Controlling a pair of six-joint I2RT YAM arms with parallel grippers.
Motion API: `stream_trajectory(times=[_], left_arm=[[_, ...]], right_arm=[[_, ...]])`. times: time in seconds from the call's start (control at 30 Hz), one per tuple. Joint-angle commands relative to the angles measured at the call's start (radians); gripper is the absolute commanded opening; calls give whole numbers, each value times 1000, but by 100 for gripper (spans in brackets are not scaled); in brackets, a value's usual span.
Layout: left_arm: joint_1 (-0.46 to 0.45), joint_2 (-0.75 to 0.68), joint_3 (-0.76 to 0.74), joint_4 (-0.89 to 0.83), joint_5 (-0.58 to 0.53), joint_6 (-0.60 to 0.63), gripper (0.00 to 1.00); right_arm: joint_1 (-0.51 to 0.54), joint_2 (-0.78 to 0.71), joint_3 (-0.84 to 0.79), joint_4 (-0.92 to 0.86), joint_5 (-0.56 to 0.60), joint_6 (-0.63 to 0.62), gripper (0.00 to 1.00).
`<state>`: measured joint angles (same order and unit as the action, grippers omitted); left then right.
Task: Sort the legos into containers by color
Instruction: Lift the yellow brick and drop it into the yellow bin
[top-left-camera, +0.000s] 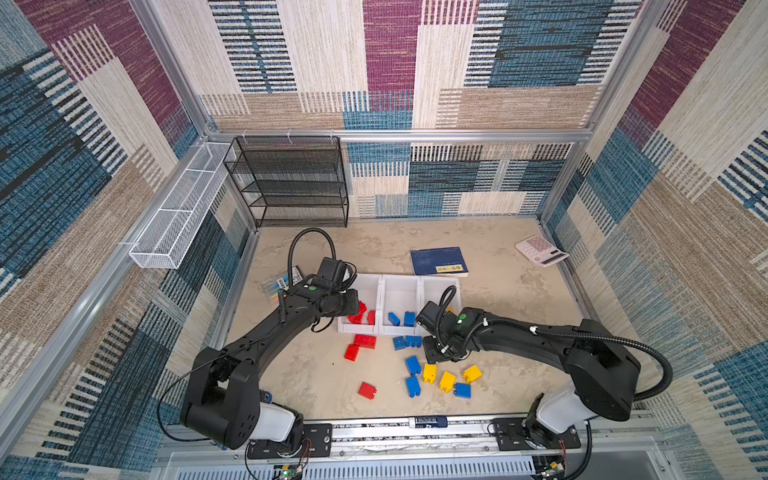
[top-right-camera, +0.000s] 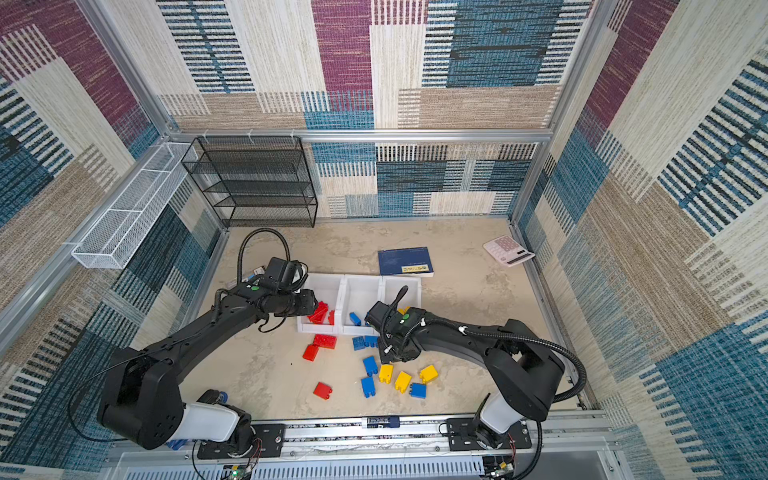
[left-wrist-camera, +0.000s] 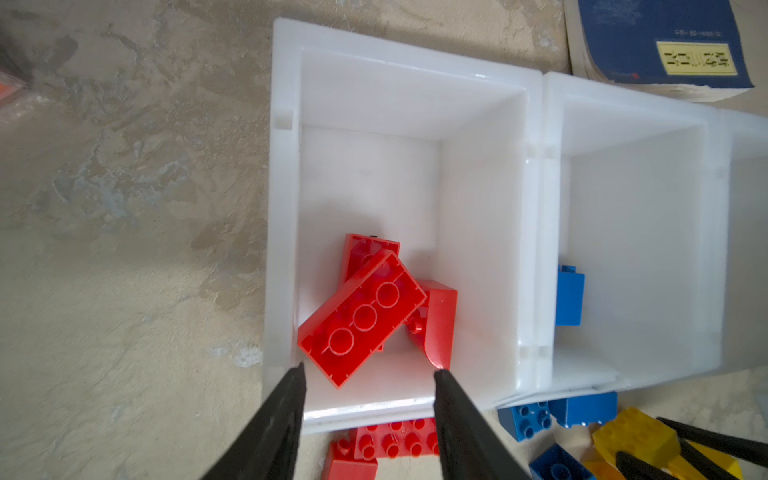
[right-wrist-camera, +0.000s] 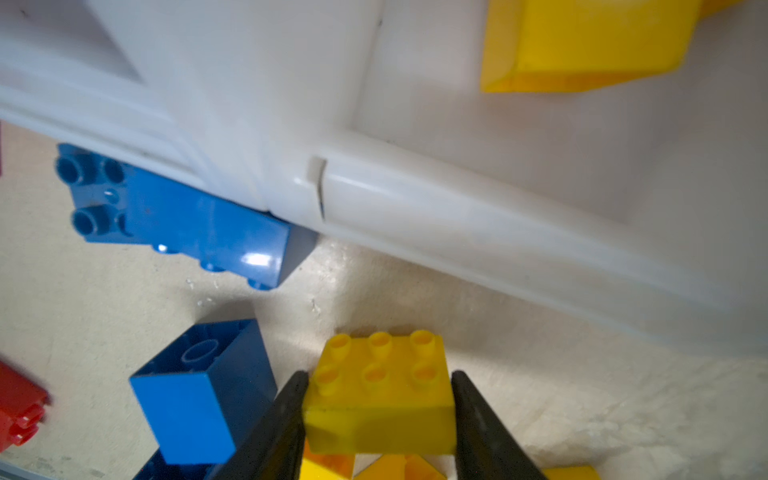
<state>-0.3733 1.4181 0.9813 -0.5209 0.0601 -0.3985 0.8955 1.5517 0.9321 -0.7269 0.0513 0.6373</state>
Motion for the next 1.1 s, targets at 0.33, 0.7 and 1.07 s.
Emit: stream_trajectory(times=[0.33, 0.7, 1.07], left_arm=[[2, -36, -23, 18, 7, -20, 53], [1, -51, -41, 22, 23, -37, 53], [1, -56, -54, 24, 30, -42, 53]], right_arm=[[-137, -48, 214, -11, 144, -134, 52], [-167, 15, 244, 64, 137, -150, 74], [-167, -19, 222, 69, 139, -127, 77]])
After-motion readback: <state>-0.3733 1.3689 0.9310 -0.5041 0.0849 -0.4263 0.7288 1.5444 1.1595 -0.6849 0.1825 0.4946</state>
